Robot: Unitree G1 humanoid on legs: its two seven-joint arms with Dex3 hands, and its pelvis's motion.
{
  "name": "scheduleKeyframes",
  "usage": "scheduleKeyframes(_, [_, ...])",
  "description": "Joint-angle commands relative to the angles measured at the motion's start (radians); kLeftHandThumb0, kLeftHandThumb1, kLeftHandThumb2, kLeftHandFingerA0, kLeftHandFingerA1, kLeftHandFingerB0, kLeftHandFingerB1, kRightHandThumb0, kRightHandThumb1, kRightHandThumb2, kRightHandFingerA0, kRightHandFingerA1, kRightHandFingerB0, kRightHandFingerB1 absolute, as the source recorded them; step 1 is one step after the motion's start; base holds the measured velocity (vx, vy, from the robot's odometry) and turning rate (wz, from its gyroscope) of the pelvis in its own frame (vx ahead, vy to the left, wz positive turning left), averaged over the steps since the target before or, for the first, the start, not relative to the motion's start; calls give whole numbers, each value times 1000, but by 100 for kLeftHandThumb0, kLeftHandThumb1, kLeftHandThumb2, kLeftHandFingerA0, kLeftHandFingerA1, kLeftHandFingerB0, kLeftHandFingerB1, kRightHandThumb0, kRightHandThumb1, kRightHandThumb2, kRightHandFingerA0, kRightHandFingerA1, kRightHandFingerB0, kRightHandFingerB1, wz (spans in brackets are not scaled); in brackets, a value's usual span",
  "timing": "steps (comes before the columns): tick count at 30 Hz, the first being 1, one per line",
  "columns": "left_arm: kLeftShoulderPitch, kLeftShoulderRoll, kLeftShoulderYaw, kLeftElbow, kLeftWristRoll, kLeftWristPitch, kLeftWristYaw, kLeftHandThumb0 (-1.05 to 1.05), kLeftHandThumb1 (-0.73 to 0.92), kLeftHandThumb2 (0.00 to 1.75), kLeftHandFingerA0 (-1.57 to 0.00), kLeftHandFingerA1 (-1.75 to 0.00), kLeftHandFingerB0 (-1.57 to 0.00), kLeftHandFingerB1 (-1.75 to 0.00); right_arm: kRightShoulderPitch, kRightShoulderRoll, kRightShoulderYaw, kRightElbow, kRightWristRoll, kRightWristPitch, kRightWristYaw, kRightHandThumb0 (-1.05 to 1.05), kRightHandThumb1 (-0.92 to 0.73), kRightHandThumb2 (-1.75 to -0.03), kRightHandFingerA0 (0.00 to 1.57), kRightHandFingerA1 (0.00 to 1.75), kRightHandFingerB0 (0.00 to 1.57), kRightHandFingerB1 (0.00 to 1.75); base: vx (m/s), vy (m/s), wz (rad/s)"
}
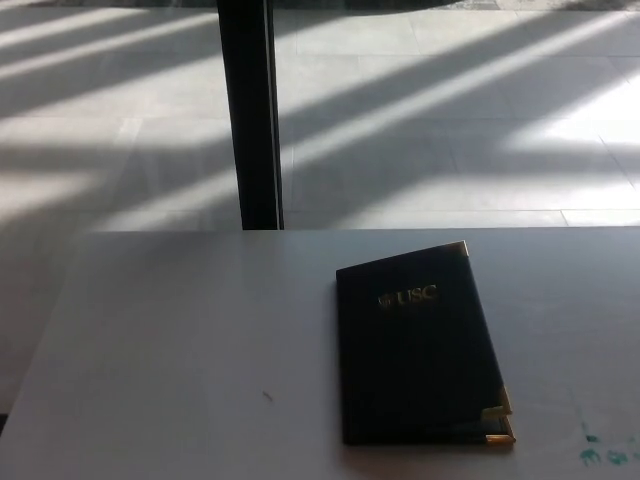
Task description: There is a diary kept infront of the robot and the robot uses its right hand to grab its cover and puses it to the left to open it.
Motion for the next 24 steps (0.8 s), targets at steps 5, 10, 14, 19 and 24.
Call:
scheduleKeyframes(5, [-118, 78, 368, 91, -319, -19, 134, -104, 92, 99, -31, -125, -25, -103, -70, -3, -422, -168, 427, 72, -128, -74, -92, -71, 47, 51, 33, 47, 0, 0, 0])
scheduleKeyframes(10, [-111, 77, 393, 93, -301, -18, 106, -97, 92, 143, -48, -101, -18, -76, -197, -63, -533, -273, 473, 123, -272, -71, -92, -79, 31, 47, 21, 45, 0, 0, 0])
scheduleKeyframes(14, [-115, 78, 409, 106, -293, -20, 101, -96, 92, 142, -47, -99, -19, -75, -293, -98, -559, -309, 472, 160, -317, -75, -92, -75, 37, 49, 22, 46, 0, 0, 0])
scheduleKeyframes(19, [-117, 77, 422, 101, -289, -13, 96, -96, 92, 143, -48, -100, -19, -76, -404, -117, -518, -421, 471, 196, -283, -77, -92, -80, 33, 49, 21, 46, 0, 0, 0])
scheduleKeyframes(24, [-118, 74, 425, 87, -290, -9, 104, -99, 92, 143, -47, -100, -18, -77, -505, -100, -448, -559, 479, 258, -294, -80, -92, -75, 43, 54, 31, 48, 0, 0, 0])
